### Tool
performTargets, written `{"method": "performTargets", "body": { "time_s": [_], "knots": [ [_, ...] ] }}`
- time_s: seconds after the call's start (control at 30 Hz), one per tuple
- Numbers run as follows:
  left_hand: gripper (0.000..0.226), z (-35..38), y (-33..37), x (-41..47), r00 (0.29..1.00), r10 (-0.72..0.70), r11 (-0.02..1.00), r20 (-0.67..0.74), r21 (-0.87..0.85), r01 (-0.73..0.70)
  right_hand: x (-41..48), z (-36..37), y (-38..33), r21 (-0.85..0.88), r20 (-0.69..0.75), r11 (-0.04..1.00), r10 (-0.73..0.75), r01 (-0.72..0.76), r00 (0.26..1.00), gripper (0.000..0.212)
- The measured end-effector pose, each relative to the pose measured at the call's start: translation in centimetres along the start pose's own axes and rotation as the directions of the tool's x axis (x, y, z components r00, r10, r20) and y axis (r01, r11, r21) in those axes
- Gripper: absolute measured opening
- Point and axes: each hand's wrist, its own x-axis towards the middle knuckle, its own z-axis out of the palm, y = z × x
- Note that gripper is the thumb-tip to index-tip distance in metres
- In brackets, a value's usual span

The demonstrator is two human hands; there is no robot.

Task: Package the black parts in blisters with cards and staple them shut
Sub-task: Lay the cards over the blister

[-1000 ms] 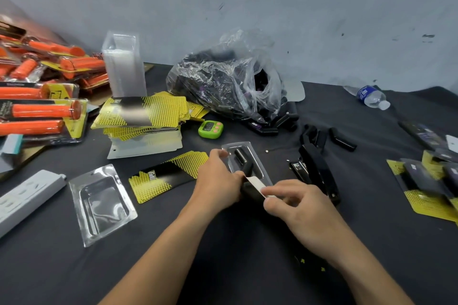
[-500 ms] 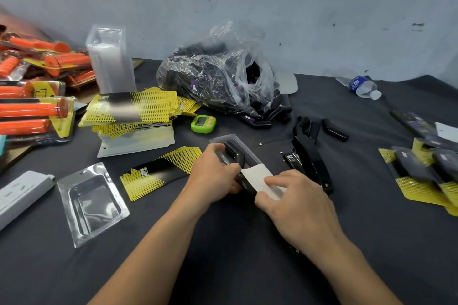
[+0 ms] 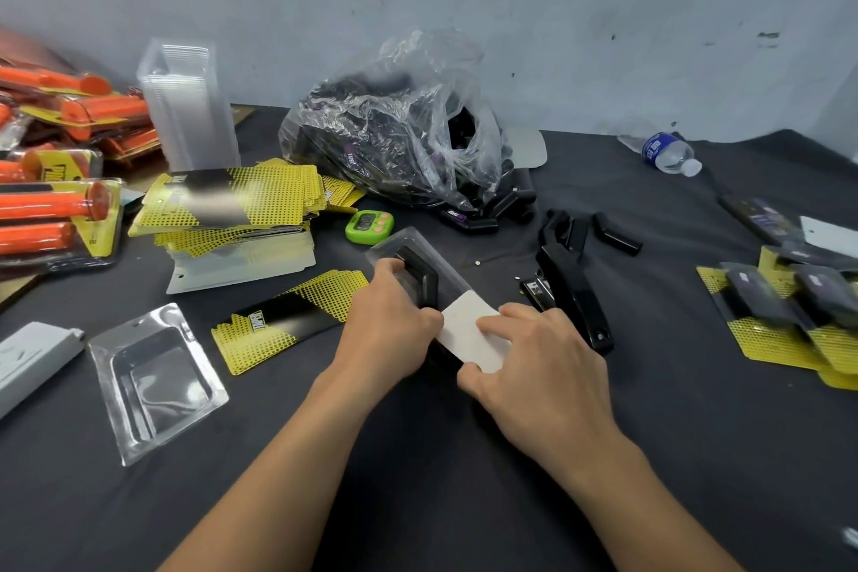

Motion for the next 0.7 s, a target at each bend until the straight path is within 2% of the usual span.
{"method": "performTargets", "body": {
  "time_s": [0.2,0.5,0.7],
  "knots": [
    [0.081,0.27,-0.07,-0.30,0.996,0.045,0.996,-0.073,0.085,-0.038,-0.13,0.46,-0.15,0.022,-0.031,0.999,-0.026,0.027,0.999,0.052],
    [0.077,-0.39,-0.02,0.32,0.999,-0.032,0.994,0.023,-0.100,0.034,-0.07,0.54,-0.11,0.059,-0.003,0.998,-0.004,0.005,1.000,0.052],
    [0.091,-0.13,-0.14,0.19,0.999,0.039,0.995,-0.029,0.094,-0.036,-0.31,0.65,-0.35,0.072,-0.010,0.997,-0.032,0.033,0.999,0.051]
  ]
}}
